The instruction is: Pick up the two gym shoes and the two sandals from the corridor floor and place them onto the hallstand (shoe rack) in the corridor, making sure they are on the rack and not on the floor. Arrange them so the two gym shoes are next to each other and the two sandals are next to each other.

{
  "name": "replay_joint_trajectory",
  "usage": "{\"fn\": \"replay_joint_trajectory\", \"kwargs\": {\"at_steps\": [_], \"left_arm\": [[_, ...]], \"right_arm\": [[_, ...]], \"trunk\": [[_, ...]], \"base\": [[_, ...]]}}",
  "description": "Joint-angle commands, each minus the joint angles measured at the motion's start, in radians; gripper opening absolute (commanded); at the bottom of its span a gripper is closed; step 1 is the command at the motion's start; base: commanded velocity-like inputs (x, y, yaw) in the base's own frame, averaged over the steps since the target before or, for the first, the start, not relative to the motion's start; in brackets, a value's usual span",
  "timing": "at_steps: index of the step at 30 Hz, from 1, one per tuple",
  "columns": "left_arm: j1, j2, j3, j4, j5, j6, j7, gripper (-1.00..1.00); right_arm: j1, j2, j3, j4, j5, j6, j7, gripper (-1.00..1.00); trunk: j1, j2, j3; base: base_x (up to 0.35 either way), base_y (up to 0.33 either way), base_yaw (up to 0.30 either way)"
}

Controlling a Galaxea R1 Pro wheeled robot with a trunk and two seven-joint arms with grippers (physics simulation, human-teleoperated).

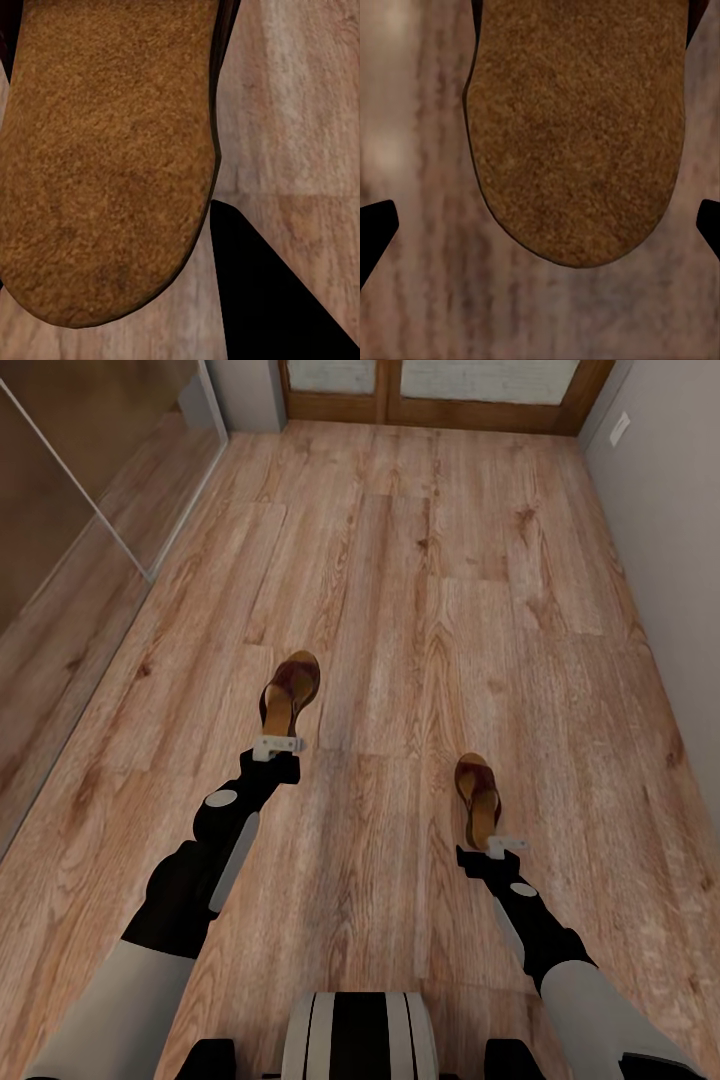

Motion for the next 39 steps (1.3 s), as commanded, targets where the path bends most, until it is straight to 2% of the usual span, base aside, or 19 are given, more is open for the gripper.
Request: {"fn": "replay_joint_trajectory", "kwargs": {"at_steps": [1,30,31,39], "left_arm": [[0.0,0.0,-0.002,-0.001,0.007,0.006,0.008,-1.0],[0.0,0.0,-0.002,-0.003,0.006,0.006,0.008,-1.0],[0.0,0.0,-0.003,-0.003,0.006,0.006,0.008,-1.0],[0.0,0.0,-0.003,-0.003,0.006,0.006,0.008,-1.0]], "right_arm": [[0.0,0.001,-0.003,-0.001,0.011,0.001,-0.001,1.0],[0.0,0.001,-0.003,-0.001,0.011,0.001,-0.001,1.0],[0.0,0.001,-0.003,-0.001,0.011,0.001,-0.001,-1.0],[0.0,0.001,-0.003,-0.002,0.011,0.001,-0.001,-1.0]], "trunk": [[0.0,0.0,-0.001],[0.0,0.0,-0.001],[0.0,0.0,-0.001],[0.0,0.0,-0.001]], "base": [[0.028,0.0,0.0],[0.039,0.0,0.0],[0.0,0.0,0.0],[0.0,0.0,0.0]]}}
